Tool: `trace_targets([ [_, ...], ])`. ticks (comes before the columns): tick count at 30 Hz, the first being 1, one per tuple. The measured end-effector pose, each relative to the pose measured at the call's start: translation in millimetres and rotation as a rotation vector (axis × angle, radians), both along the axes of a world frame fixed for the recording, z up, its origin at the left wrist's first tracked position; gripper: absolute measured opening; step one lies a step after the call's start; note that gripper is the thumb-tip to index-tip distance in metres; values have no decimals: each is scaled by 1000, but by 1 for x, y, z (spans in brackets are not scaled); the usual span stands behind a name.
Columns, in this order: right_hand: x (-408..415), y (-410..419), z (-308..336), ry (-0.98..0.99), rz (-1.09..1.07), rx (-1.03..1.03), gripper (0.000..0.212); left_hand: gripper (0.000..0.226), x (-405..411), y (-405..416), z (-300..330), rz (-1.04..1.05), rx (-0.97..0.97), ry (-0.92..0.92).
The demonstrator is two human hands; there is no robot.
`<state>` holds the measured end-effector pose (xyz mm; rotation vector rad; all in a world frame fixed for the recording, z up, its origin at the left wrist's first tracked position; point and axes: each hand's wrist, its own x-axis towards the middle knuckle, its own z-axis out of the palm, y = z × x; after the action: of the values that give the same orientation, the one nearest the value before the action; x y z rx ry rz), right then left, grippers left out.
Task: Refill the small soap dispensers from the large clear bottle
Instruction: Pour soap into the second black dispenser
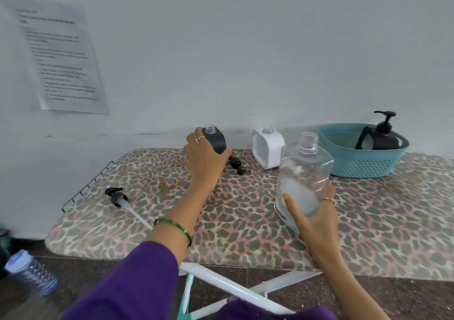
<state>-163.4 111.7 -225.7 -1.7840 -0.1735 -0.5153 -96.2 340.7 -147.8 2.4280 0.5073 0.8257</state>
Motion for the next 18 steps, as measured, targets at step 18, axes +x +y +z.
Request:
trace_targets([
  [18,-4,4,5,-27,-109,-129,81,50,64,-7,-3,3,-344,25],
])
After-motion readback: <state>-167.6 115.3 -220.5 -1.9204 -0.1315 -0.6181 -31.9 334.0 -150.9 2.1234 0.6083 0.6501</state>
